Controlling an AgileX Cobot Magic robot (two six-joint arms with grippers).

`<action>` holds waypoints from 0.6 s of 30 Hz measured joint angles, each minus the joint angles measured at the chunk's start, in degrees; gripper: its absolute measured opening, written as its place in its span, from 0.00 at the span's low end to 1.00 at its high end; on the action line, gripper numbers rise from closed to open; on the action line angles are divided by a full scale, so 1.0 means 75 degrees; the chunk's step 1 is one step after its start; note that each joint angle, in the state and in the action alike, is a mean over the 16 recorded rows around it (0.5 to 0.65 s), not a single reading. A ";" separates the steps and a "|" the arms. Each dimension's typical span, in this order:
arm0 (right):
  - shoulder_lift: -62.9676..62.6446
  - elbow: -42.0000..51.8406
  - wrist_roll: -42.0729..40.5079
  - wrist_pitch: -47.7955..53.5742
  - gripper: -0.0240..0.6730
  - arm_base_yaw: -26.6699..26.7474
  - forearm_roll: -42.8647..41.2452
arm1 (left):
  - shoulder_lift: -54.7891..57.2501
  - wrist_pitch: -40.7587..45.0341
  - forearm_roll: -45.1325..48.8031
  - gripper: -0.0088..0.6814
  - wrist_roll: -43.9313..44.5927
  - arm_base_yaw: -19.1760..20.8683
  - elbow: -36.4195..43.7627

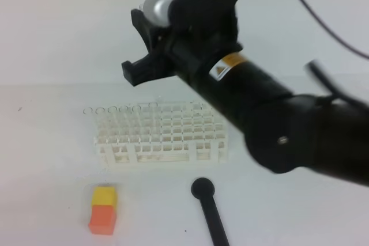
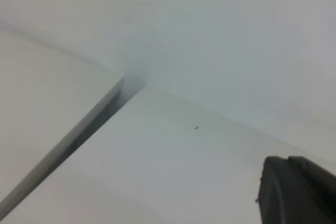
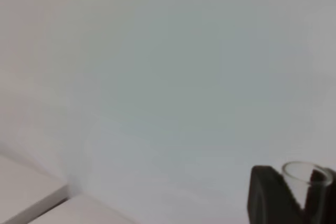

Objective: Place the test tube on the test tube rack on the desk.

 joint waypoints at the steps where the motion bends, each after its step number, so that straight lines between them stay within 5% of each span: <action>1: 0.0164 0.0000 -0.0004 -0.0285 0.22 -0.0001 -0.0016 | 0.0000 0.0000 -0.0001 0.01 0.0004 0.0122 0.0025; 8: 0.1246 0.0000 -0.0222 -0.1895 0.22 -0.0041 0.0176 | 0.0000 -0.0352 -0.0543 0.01 0.0620 0.0506 0.0567; 18: 0.2023 0.0000 -0.0297 -0.2657 0.22 -0.0184 0.0712 | 0.0000 -0.0953 -0.3460 0.01 0.3925 0.0519 0.1767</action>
